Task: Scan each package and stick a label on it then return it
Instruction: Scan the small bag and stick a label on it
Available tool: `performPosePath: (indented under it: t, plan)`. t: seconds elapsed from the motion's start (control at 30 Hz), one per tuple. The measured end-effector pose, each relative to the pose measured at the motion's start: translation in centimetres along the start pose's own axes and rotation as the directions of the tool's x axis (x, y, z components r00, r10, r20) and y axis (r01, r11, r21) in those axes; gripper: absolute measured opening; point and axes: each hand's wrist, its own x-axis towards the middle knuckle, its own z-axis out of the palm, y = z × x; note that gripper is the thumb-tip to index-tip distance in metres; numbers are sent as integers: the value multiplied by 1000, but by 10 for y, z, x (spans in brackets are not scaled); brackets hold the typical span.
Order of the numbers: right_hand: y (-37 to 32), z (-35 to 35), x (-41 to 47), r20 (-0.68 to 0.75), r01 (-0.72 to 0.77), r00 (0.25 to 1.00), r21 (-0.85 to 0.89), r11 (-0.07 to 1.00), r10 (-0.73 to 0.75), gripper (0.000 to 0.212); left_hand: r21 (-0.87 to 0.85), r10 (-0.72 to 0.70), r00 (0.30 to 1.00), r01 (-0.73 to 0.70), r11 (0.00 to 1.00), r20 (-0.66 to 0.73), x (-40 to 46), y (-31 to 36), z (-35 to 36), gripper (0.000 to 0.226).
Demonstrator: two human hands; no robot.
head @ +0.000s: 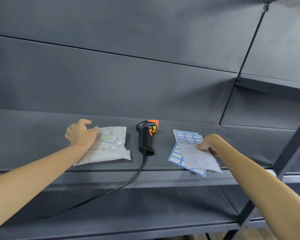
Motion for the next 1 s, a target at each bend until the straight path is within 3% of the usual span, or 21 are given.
performPosePath:
  t: [0.27, 0.33, 0.5, 0.6, 0.67, 0.77, 0.87, 1.0]
  plan:
    - [10, -4, 5, 95, -65, 994, 126, 990, 53, 39, -1, 35, 999, -35, 999, 39, -8, 8, 0, 38]
    - [11, -6, 6, 98, -65, 994, 190, 980, 47, 48, -25, 56, 996, -54, 998, 71, -9, 9, -1, 38]
    - [5, -9, 5, -133, -39, 989, 123, 992, 56, 75, -98, 115, 985, -102, 990, 129, -11, 11, -2, 37]
    - [3, -15, 0, -274, 9, 961, 154, 988, 34, 63, -140, 133, 981, -114, 984, 139, -11, 11, -4, 37]
    - [-1, -25, -5, -305, 110, 952, 263, 958, -25, 46, -185, 142, 981, -116, 976, 134, -11, 10, -5, 37]
    - [-16, -43, -25, -416, 377, 895, 520, 767, -158, 40, -295, 143, 985, -109, 949, 96, -12, 12, -9, 34]
    - [-44, -51, -59, -529, 611, 789, 622, 490, -312, 34, -416, 145, 985, -94, 905, 94, -17, 20, -10, 31]
    - [-91, -39, -103, -485, 601, 702, 797, 67, -521, 27, -649, 126, 957, 79, 757, 263, -26, 44, -15, 35]
